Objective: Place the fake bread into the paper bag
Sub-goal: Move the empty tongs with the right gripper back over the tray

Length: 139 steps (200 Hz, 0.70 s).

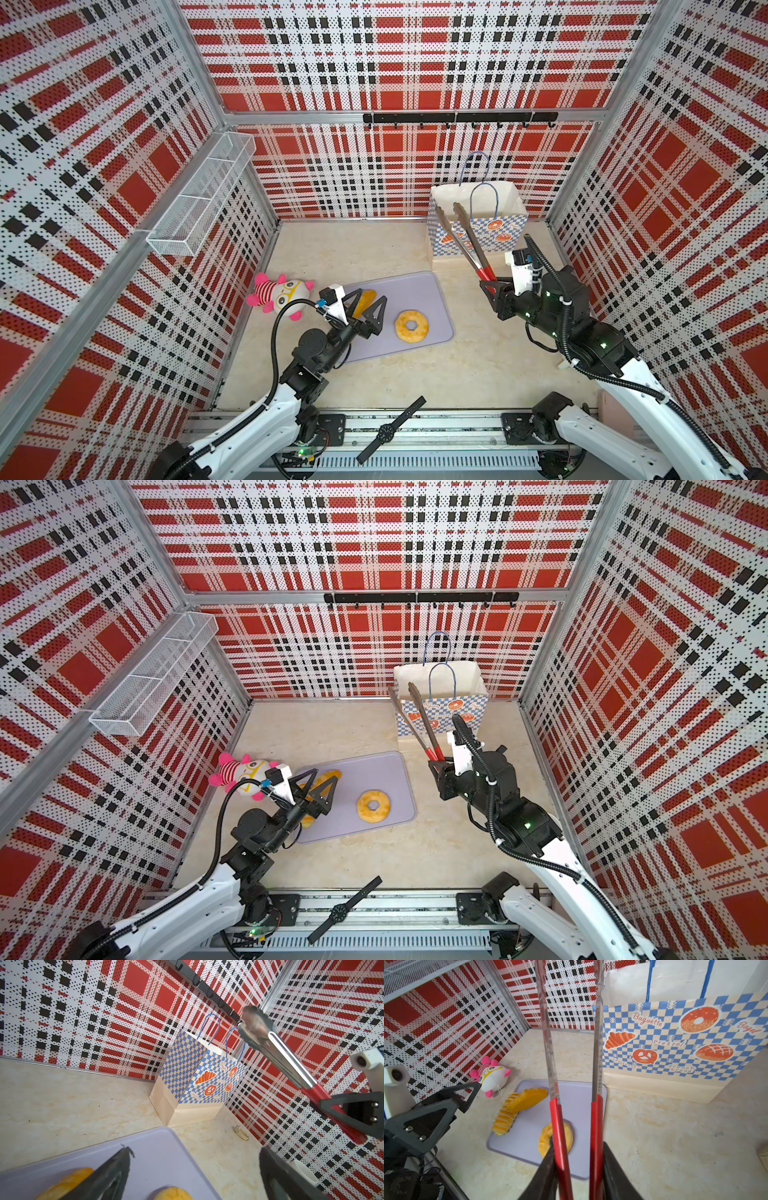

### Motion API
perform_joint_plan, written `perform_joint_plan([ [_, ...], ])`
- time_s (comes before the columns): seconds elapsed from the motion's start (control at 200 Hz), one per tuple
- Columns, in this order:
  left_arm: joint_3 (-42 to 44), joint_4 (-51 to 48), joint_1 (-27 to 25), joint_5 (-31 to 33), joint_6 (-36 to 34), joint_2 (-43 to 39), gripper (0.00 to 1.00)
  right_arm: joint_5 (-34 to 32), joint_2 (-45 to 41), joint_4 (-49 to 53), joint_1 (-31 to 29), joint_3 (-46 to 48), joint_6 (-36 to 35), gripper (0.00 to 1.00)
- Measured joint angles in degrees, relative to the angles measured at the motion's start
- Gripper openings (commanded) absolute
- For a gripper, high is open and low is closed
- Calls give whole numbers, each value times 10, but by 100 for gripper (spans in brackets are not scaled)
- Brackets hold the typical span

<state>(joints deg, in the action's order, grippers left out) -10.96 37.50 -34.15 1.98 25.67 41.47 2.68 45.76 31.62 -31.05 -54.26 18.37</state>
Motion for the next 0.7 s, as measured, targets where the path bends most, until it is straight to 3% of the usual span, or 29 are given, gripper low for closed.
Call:
perform_joint_plan([
  [0.391, 0, -5, 4, 4, 8, 33, 98, -22, 41, 43, -94, 59, 4, 35],
  [0.696, -25, -33, 5, 15, 19, 89, 98, -30, 34, 82, -106, 99, 28, 35],
])
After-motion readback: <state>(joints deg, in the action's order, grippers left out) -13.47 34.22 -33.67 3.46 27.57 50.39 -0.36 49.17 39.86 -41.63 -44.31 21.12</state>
